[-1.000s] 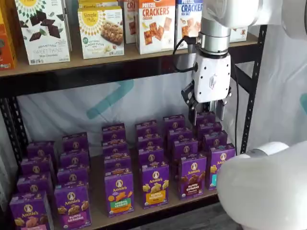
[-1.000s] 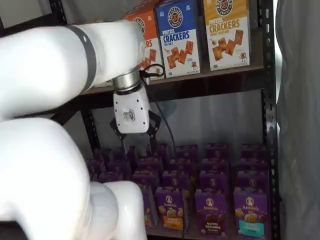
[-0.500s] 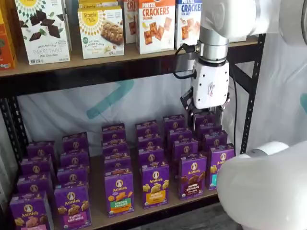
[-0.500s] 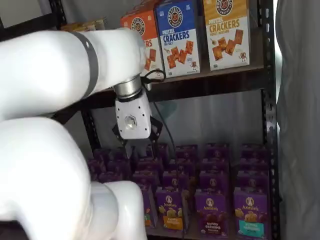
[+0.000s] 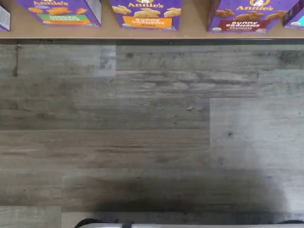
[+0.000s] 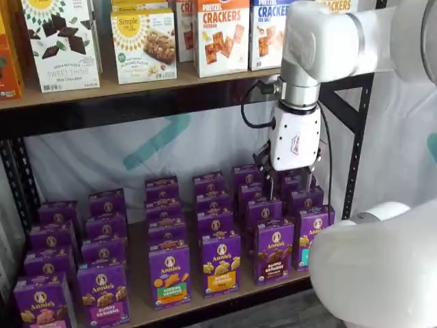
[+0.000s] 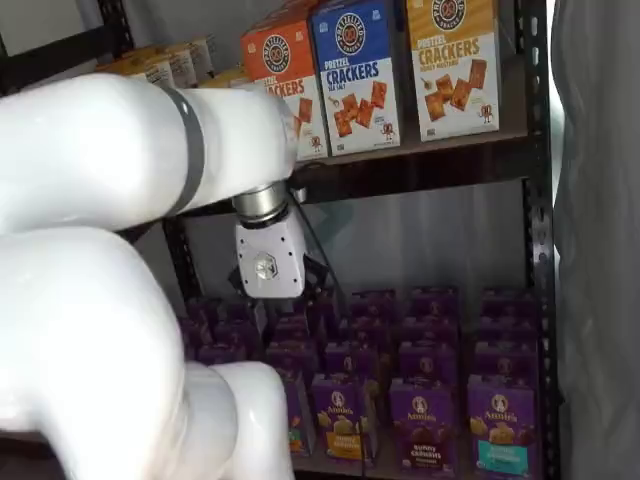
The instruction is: Pick up the purple box with a brown patch in the center, on the bottom shelf, the fifth box from the left
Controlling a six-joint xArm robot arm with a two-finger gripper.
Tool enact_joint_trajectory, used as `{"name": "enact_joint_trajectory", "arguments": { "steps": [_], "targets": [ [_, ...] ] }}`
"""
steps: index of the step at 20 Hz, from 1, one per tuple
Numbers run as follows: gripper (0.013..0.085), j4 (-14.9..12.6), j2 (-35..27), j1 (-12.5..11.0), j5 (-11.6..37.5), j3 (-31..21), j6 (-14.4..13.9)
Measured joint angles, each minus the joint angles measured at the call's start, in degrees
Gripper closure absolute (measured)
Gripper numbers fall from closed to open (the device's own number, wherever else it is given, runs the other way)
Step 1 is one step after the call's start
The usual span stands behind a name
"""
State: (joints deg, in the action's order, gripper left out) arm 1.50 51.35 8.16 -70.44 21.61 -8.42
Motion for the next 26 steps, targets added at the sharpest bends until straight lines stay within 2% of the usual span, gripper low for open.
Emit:
{"name": "enact_joint_trajectory", "arguments": {
  "steps": [9,12,14,16,26],
  "targets": [
    [0.013,0.87,-3.31,0.8,5.98,-3.61,-0.29],
    [0.013,-1.8,-5.26,2.07,8.54,-4.54,-2.67],
    [0.013,-2.57,-7.09,2.35,10.15,-4.87,-3.35],
    [0.013,-1.07,-8.61,1.81,12.25,-5.43,-2.08],
    [0.013,2.54,-19.45,-0.17,23.6,-6.64,2.46]
  ]
}}
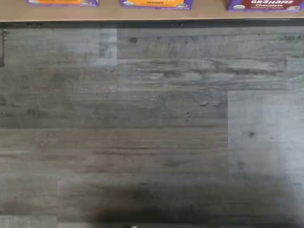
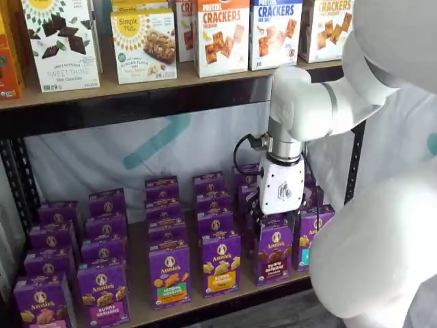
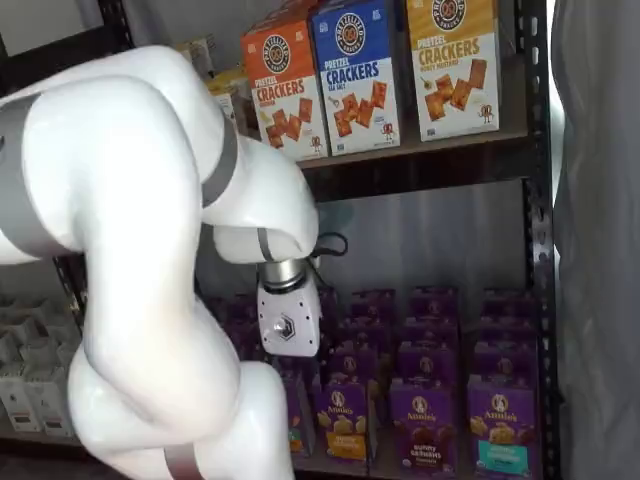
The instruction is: Pick up the purple box with a brown patch in the center, on the bottom shelf, the fifth box from the left
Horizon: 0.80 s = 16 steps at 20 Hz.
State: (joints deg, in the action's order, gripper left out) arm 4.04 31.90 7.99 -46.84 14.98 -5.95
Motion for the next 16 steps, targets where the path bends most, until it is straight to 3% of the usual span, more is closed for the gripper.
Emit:
{"name": "enact_joint_trajectory", "arguments": {
  "steps": [5,12,16],
  "targets": [
    [0.013,2.78,-7.01,-2.34,7.09,0.37,4.85],
    [0.013,-0.32,-17.94,-5.17,15.17,3.28,5.71],
    [0.013,-0.23,-23.37,-6.61,19.73,5.12,7.45]
  ]
}}
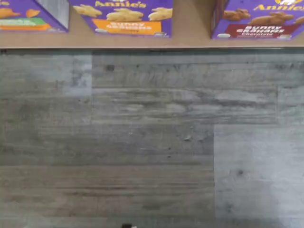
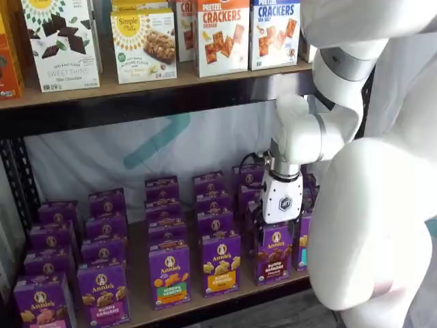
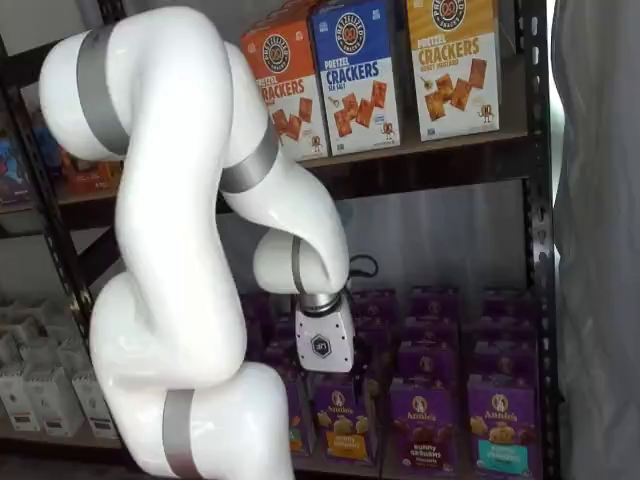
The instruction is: Pick up the purple box with a brown patch in the center, on the bottom shelf, the fifth box from the left
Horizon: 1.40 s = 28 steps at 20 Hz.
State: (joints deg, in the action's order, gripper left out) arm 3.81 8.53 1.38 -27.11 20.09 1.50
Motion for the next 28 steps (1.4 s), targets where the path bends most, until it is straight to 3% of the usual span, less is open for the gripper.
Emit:
{"name": "enact_joint_trajectory", "arguments": {
  "steps": [7,16,21,28],
  "targets": [
    [0.013,-1.58,-9.19,-2.69,6.6,3.7,1.49],
    [0.013,-2.72,-20.48,-5.03,10.31,10.13,2.9],
    [0.013,-8.46,-25.59,-6.62,11.39,14.55,-1.02],
    [0.013,-12.02,-32.28,-7.79,13.65,20.77,-3.29]
  ]
}}
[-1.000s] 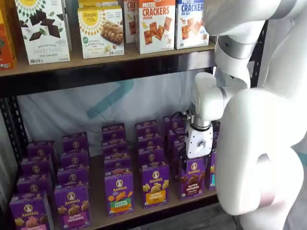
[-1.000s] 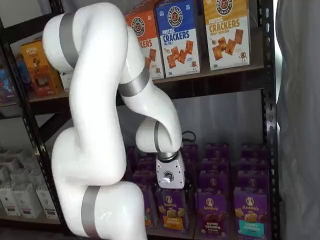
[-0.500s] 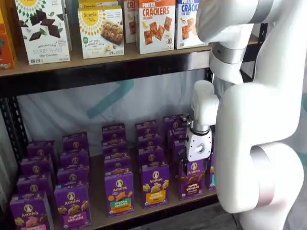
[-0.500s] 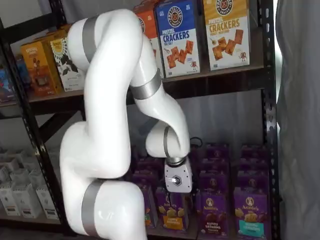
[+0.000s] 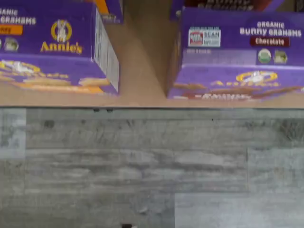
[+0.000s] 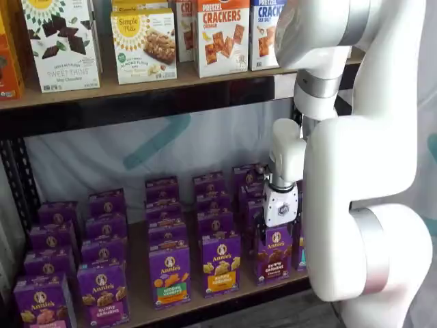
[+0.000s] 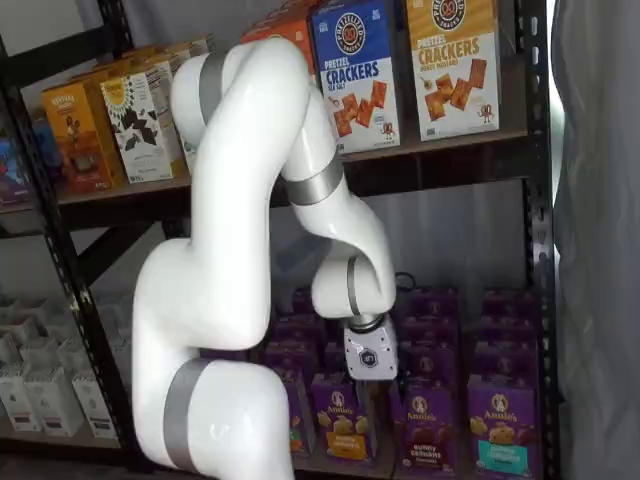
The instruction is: Pick up the purple box with a brown patch in the center, on the bottom shelf, the fifth box from the left
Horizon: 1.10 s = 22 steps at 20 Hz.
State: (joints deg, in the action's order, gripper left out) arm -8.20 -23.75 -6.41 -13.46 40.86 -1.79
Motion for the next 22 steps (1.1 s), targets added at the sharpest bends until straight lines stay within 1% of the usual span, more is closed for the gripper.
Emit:
{"name": "enact_joint_trajectory", "arguments": {
  "steps": [3,5,9,13,15,16,17,19,22],
  "targets": [
    [0.013,-0.26,-2.8,-0.16,0.46,2.9,-0.1],
    [0.013,0.47,-4.52,-0.17,-0.22,5.04,0.64],
    [0.013,3.02,-7.74,-0.21,-1.95,9.37,3.2],
    [0.013,5.44,-10.58,-0.84,-3.41,13.54,6.12],
    [0.013,4.98,-11.93,-1.53,-3.84,15.58,6.35],
    [0.013,3.74,-12.52,-1.92,-3.76,16.4,5.56],
    [0.013,3.38,-13.05,-2.23,-3.63,17.12,5.52],
    [0.013,4.93,-14.2,-2.75,-4.15,18.99,7.53],
    [0.013,6.67,-15.27,-3.22,-4.92,20.76,9.67]
  ]
}}
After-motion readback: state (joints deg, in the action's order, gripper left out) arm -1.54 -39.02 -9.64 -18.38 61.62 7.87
